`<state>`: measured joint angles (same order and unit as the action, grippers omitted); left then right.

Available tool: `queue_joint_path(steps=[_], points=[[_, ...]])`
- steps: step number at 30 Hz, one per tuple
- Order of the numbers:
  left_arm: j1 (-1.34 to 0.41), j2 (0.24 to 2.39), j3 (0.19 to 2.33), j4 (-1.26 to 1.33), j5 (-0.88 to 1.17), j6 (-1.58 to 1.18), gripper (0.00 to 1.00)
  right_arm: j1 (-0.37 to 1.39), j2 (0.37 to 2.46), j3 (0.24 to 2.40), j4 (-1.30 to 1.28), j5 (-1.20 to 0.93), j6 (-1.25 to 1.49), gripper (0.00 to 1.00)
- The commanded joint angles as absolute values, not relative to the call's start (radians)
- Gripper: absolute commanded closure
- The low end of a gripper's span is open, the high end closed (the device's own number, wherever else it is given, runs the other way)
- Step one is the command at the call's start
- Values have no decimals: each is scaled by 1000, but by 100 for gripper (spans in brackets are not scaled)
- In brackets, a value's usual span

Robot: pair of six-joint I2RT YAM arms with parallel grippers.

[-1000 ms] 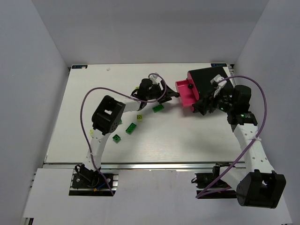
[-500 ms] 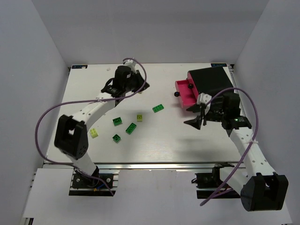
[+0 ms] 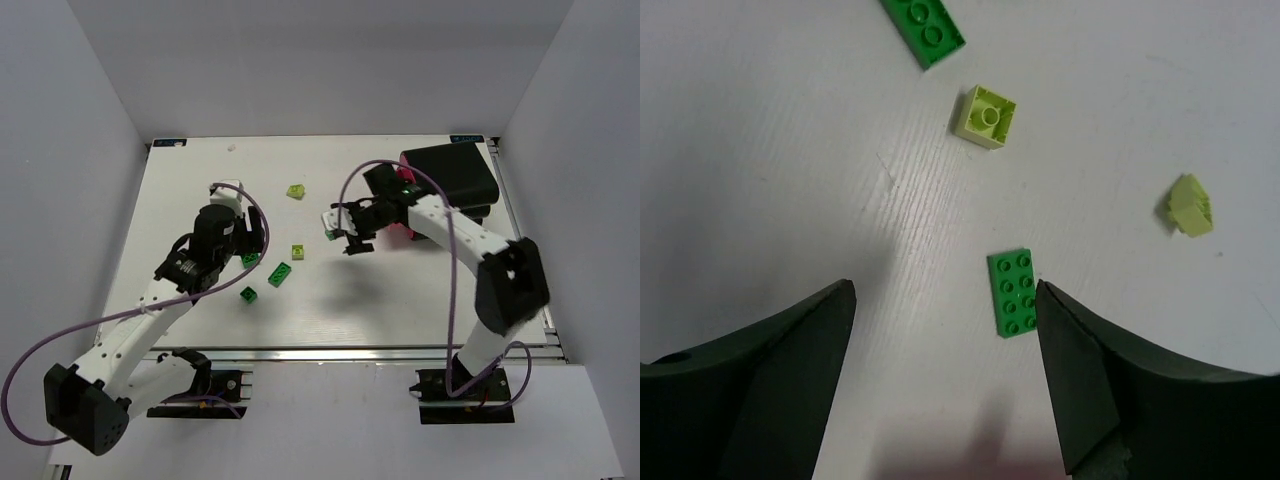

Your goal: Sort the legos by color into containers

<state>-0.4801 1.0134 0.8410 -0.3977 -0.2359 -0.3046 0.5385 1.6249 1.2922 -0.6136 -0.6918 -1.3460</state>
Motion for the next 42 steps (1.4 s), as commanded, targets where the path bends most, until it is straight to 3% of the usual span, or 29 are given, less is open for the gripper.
queue_joint_path(steps=[1,11,22,26,34,42], points=[[-488,945,844,-431,-382,-255,15,584,1818,1457,-744,-517,-1431,24],[-488,816,827,-429,-445,-244,12,591,2169,1813,-851,-362,-1431,26],[-488,831,833,-431,-407,-239,12,586,2292,1891,-847,-308,-1428,24],[-488,827,830,-429,-410,-239,12,586,2312,1896,-890,-301,-1489,31],[-488,827,828,-433,-423,-241,12,584,2370,1923,-994,-282,-1592,34],[-488,827,825,-425,-416,-239,12,586,2431,1964,-1161,-282,-1598,45]])
